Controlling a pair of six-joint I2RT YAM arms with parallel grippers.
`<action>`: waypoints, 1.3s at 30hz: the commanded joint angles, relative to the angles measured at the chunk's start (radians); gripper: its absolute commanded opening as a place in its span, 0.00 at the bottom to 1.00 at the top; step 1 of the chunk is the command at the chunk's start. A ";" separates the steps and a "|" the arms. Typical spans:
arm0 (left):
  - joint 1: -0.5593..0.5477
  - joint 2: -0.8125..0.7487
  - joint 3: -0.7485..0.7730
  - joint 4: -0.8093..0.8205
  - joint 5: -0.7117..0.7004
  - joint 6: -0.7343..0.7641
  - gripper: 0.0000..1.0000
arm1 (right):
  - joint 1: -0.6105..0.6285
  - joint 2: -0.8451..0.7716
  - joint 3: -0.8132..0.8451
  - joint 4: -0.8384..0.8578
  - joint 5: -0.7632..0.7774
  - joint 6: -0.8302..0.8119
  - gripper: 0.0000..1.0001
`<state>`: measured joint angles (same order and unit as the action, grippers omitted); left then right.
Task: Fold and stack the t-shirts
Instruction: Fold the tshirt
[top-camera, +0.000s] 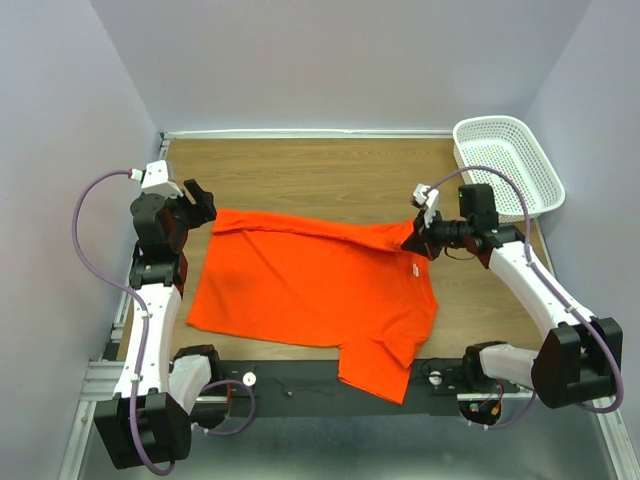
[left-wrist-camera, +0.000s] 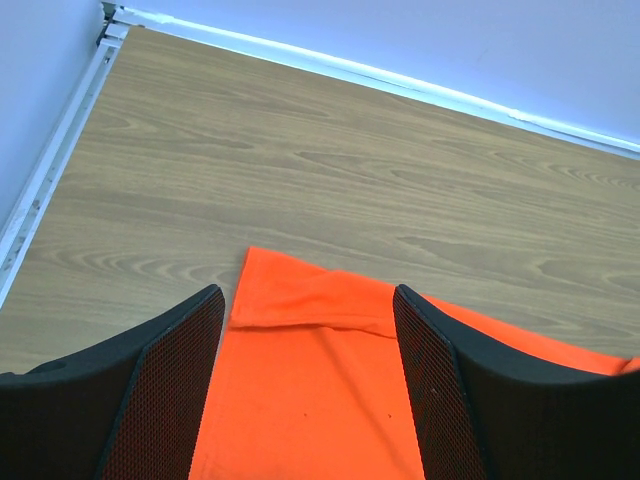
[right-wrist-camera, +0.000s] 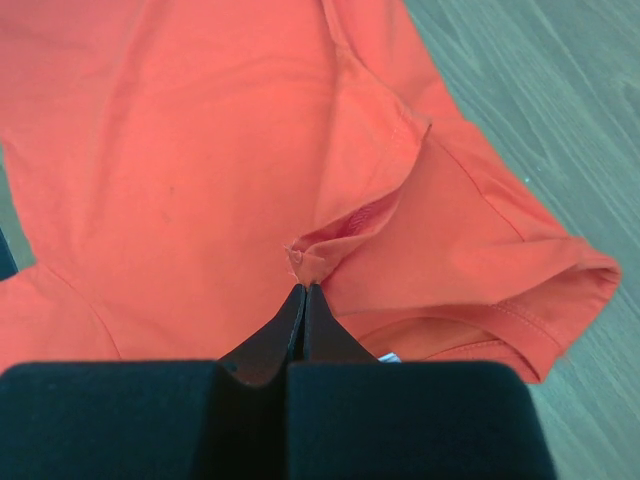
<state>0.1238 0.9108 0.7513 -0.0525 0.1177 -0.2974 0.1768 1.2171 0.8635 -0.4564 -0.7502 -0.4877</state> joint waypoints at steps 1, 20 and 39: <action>-0.006 -0.009 -0.010 0.026 0.045 -0.006 0.76 | 0.012 -0.018 -0.023 -0.065 -0.046 -0.072 0.01; -0.006 -0.013 -0.012 0.029 0.059 -0.006 0.76 | 0.116 -0.014 -0.034 -0.088 -0.029 -0.111 0.01; -0.007 -0.013 -0.013 0.029 0.059 -0.008 0.76 | 0.288 -0.011 -0.035 -0.235 0.098 -0.262 0.51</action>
<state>0.1223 0.9108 0.7509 -0.0456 0.1520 -0.3000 0.4347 1.2167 0.8261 -0.6033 -0.7361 -0.6827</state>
